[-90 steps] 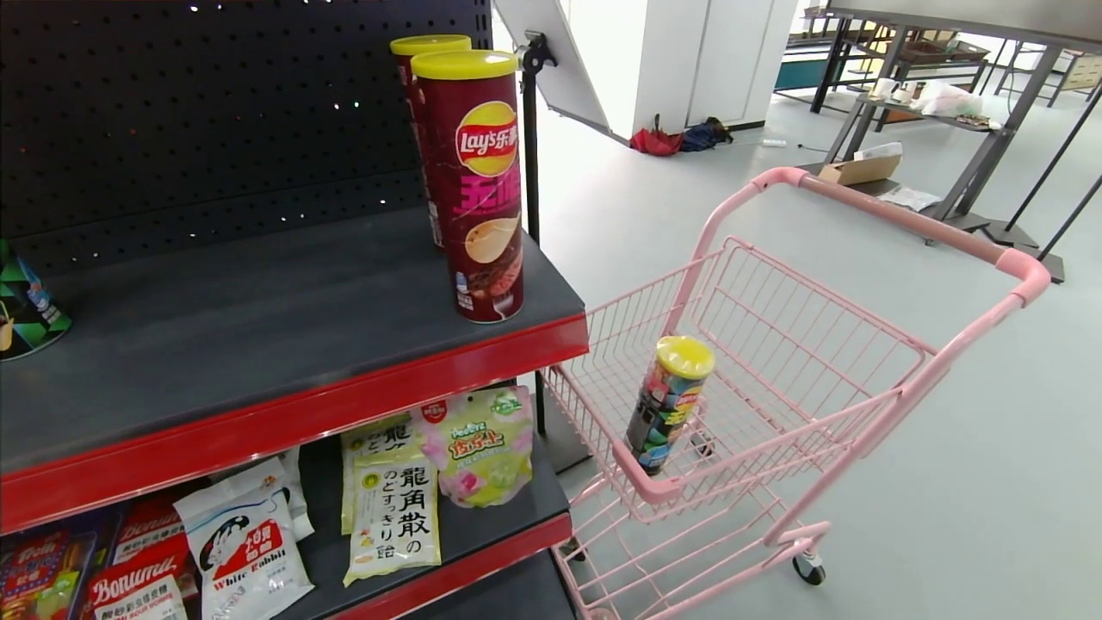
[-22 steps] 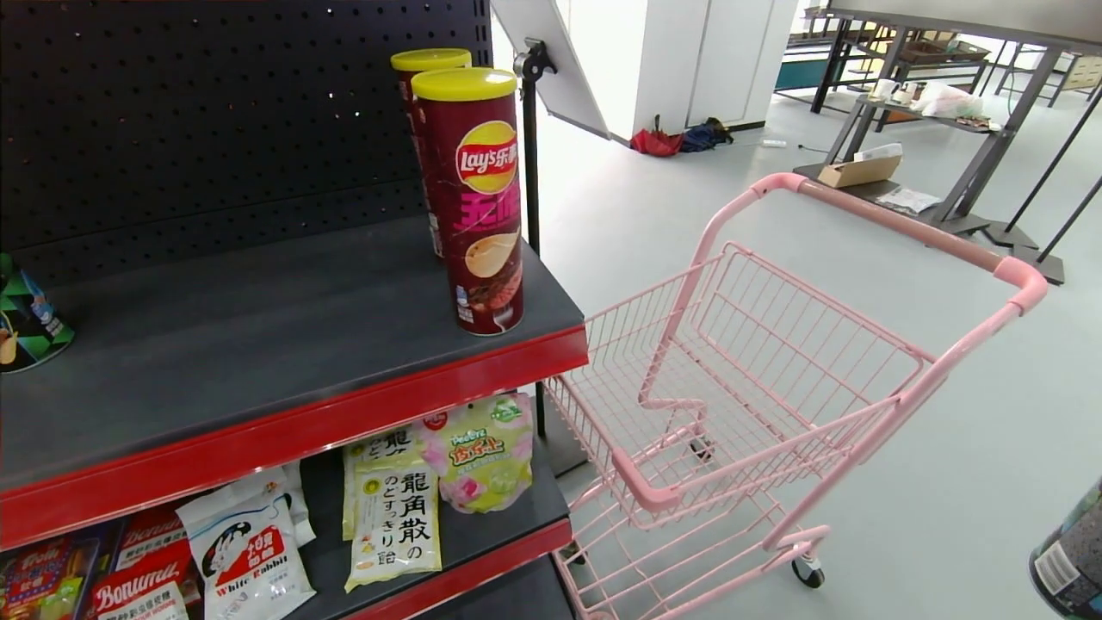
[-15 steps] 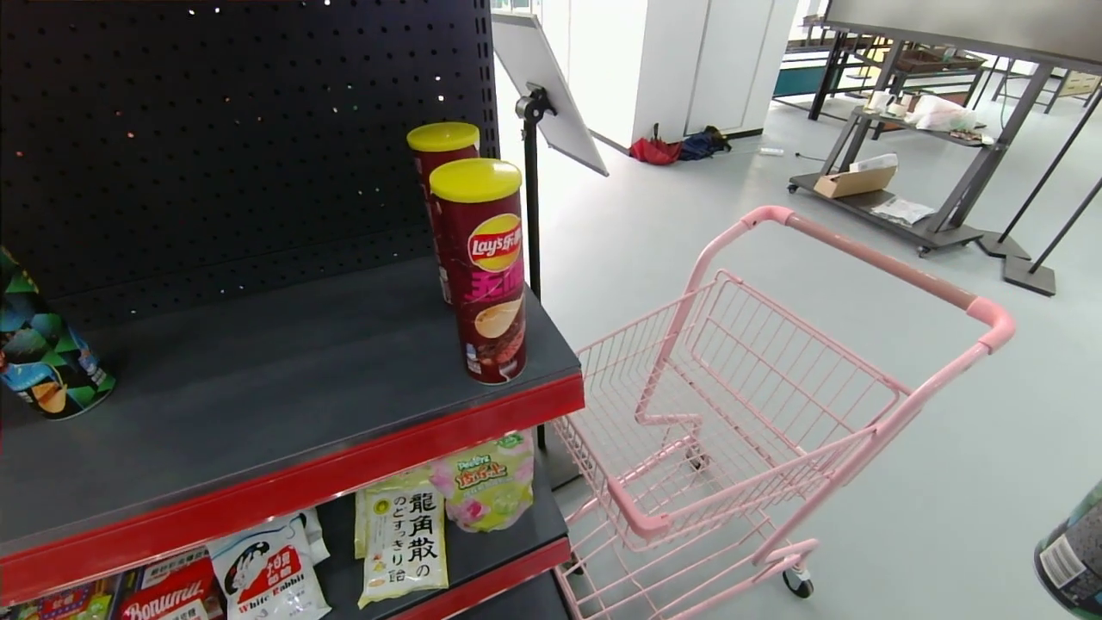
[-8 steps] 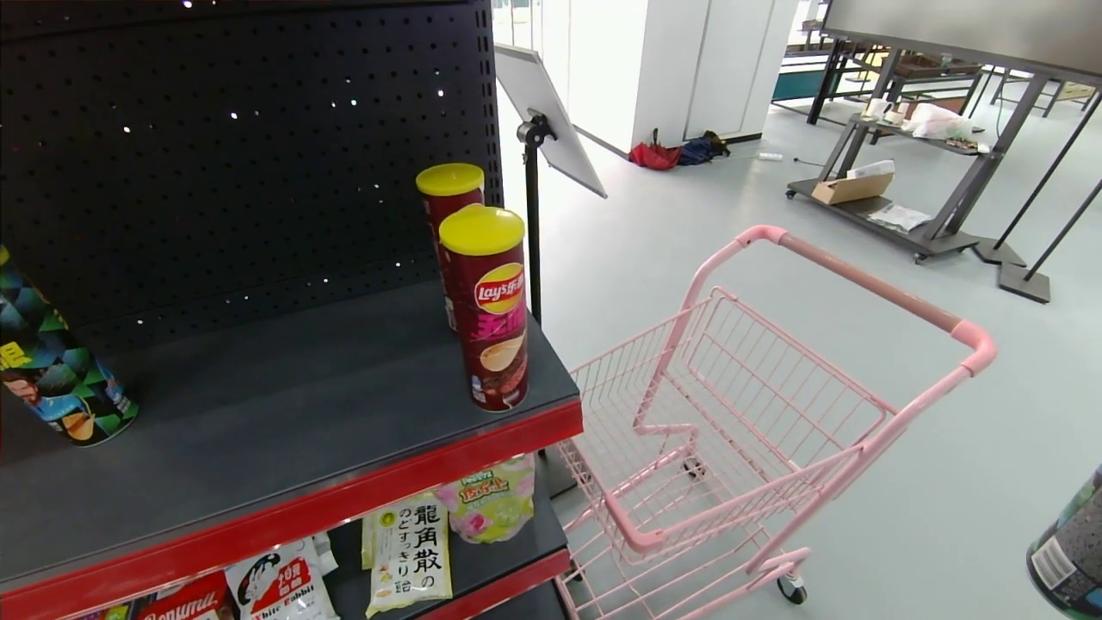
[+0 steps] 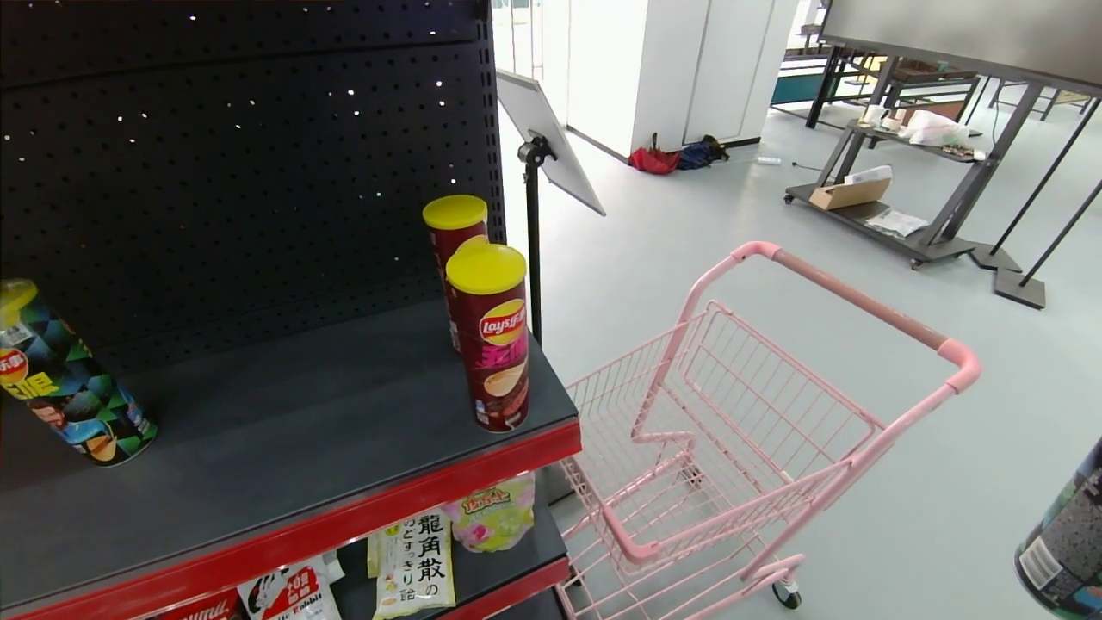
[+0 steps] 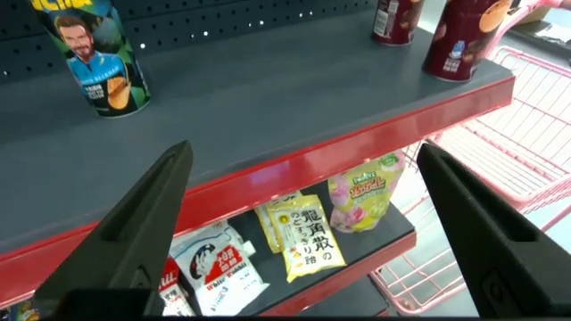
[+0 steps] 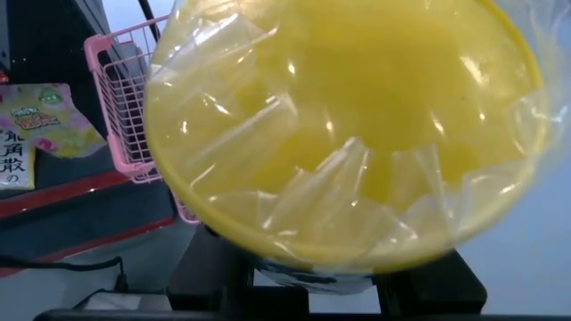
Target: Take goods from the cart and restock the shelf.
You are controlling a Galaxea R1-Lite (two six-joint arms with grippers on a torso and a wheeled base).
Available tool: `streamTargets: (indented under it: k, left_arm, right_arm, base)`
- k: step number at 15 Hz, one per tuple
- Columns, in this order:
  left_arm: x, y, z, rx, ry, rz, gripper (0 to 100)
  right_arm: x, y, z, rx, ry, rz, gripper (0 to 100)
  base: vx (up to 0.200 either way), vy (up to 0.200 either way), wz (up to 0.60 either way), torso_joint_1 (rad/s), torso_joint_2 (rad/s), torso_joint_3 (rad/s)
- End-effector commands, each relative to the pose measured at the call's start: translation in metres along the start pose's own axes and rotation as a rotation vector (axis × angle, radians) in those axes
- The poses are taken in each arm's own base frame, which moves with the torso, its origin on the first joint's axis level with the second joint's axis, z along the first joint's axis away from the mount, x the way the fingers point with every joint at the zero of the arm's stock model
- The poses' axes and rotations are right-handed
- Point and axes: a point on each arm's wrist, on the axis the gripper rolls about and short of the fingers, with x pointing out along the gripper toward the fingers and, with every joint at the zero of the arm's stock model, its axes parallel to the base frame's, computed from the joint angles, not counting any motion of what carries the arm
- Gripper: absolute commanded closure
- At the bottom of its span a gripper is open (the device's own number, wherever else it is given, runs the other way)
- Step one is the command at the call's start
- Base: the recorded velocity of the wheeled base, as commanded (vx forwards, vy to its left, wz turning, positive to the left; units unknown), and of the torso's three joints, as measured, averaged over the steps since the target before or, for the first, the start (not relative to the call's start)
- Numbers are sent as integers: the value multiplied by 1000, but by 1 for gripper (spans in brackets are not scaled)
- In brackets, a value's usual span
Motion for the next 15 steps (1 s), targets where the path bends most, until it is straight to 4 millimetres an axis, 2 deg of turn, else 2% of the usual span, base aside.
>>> streamTargets:
  k: [1,2,11,13,15]
  left_arm:
    - [0,0,0,0,1,0,0]
    - [0,0,0,0,1,0,0]
    - [0,0,0,0,1,0,0]
    - [0,0,0,0,1,0,0]
    - [0,0,0,0,1,0,0]
  right_arm:
    - [7,0,-3,2,18,-13,100]
    - [8,1,-4,2,16,-11,100]
    - [6,0,-6,7,2,-18,100]
    - [6,1,-14,8,4,-20,100]
    - [-4,3,-32,18,-44,-28,100]
  base:
    - [0,0,0,163,-364,-207]
    - [0,0,0,76,-188,-80]
    - [0,0,600,10,-11,-7]
    - [0,0,300,4,1,-1]
    - [0,0,0,0,0,0]
